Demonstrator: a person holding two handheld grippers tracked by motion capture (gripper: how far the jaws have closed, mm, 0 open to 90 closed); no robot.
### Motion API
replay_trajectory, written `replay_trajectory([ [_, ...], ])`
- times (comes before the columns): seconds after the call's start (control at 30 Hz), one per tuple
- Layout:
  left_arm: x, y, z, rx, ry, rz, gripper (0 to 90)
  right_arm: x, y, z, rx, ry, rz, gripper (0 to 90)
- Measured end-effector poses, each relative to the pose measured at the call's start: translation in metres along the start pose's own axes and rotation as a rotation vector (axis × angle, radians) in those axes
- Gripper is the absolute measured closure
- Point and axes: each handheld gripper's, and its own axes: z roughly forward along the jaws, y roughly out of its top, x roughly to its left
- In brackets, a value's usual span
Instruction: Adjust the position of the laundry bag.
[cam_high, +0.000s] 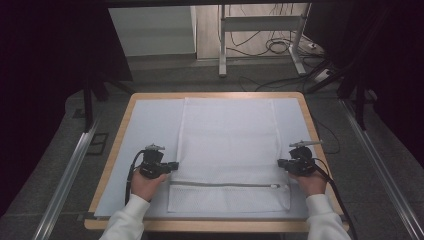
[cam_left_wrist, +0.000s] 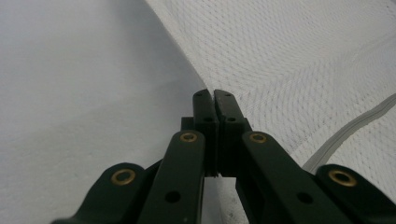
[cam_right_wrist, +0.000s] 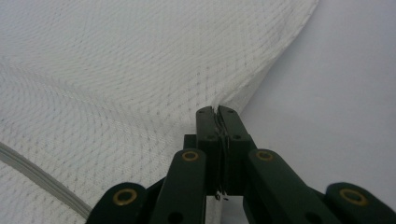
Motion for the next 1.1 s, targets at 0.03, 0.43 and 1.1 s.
replay_trajectory([
  [0.03,0.001,0.000,-0.001,-0.002,0.004,-0.002,89.6,0.003,0.001,0.001,0.003,0.000,-0.005,87.1],
  [0.43,0.010,-0.004,-0.009,0.001,0.025,-0.004,89.6,0.013,0.003,0.007,-0.002,0.021,-0.014,87.2],
  [1.1,0.032,-0.014,-0.028,-0.011,0.059,-0.040,89.5,0.031,0.004,0.021,0.000,0.067,-0.028,87.1],
])
